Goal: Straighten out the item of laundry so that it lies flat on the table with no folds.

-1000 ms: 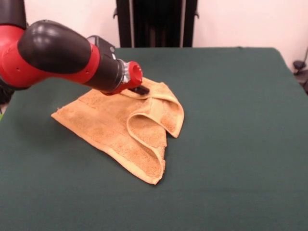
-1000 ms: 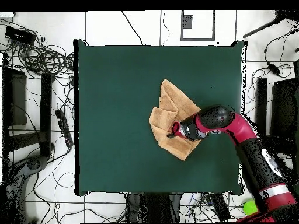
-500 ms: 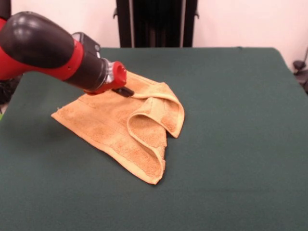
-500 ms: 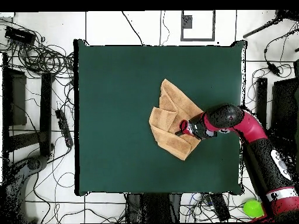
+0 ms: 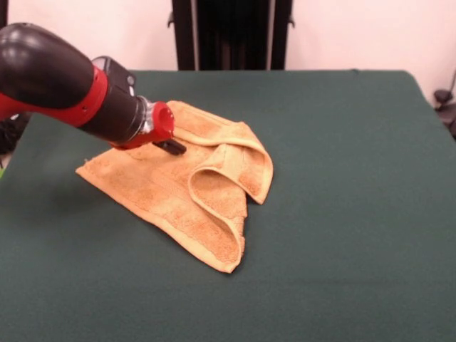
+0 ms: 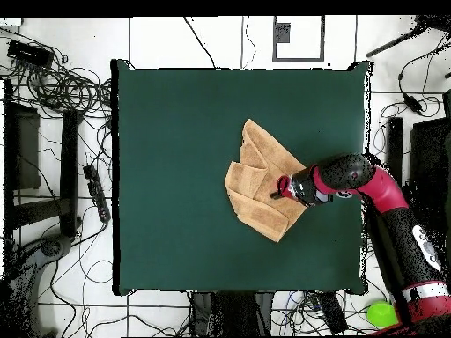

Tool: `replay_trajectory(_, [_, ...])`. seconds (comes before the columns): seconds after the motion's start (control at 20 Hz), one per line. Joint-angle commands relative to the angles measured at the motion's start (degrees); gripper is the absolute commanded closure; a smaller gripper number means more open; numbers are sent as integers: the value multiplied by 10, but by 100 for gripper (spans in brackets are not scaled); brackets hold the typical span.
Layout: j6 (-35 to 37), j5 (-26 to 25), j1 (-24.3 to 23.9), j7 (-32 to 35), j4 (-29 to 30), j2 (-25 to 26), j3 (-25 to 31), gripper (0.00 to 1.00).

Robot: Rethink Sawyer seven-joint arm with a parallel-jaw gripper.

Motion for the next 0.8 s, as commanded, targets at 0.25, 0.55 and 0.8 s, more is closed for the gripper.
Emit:
replay_trajectory(0.25, [20, 17, 31, -158, -13, 55, -2, 100])
replay_trajectory(0.55, [43, 55, 29, -129, 16, 56, 1, 100])
replay_trajectory(0.8, [49, 78, 30, -122, 22, 64, 3, 100])
